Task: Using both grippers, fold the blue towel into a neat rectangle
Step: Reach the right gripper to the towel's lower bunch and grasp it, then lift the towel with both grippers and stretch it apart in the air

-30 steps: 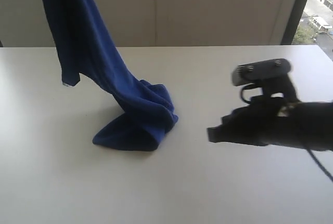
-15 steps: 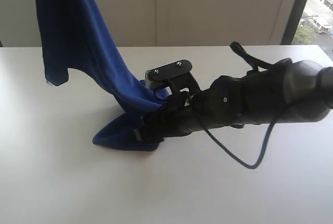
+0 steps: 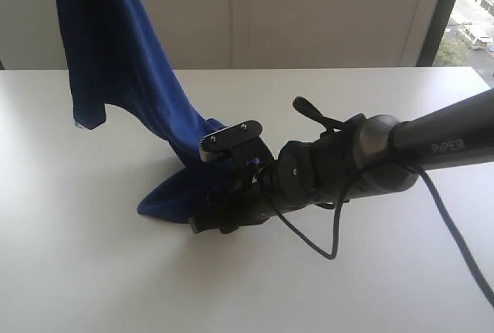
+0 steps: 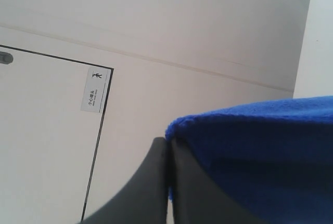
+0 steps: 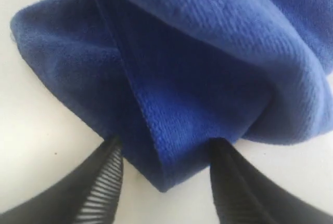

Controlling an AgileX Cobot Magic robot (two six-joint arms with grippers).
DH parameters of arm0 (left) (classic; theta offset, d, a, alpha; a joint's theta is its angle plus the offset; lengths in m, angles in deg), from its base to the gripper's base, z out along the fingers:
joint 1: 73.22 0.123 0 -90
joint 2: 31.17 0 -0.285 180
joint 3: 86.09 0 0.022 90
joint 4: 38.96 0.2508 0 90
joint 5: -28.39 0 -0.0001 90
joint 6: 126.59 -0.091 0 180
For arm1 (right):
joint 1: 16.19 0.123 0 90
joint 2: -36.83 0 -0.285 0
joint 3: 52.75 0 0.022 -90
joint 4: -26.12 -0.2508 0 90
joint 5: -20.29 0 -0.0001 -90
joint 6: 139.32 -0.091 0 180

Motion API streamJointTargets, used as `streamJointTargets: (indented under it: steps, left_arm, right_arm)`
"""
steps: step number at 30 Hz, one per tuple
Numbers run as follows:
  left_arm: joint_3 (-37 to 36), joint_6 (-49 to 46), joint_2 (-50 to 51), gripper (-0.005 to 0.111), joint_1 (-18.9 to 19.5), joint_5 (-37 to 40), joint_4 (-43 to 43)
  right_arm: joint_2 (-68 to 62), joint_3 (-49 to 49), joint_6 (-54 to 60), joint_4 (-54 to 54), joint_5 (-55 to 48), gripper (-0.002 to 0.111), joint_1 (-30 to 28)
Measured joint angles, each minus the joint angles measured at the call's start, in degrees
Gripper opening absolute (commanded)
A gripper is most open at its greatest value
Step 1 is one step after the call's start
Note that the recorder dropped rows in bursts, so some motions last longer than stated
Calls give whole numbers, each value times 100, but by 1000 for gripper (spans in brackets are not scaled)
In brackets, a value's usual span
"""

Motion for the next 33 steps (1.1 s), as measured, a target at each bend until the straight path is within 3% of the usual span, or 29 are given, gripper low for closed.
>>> streamJointTargets:
  steps: [4,6,10,16,19,25,28,31,33]
  left_arm:
    - [0,0,0,0,0,0,0]
    - [0,0,0,0,0,0,0]
    - [0,0,0,0,0,0,0]
    - [0,0,0,0,0,-136,0]
    - [0,0,0,0,0,-147,0]
    - [0,0,-72,0,15,-100,0]
    - [0,436,-365,0,276,663,52]
    - [10,1826,-740,0,733,2241,973]
    - [9,2466,-897,0,824,2873,1570]
  right_arm:
    - [-11,0,22,30,49,8,0]
    - [-11,0,146,81,49,0,0]
    - [48,0,379,183,-120,0,-86]
    - [688,0,433,448,-658,0,-884]
    - [1308,33,446,1423,-1439,0,-1309]
    - [2668,455,-16,3265,-2892,0,-1635]
    - [3318,839,-242,4056,-3743,0,-1691]
    - [3696,1142,-268,4300,-4845,0,-1704]
    - [3803,1225,-268,4436,-5242,0,-1714]
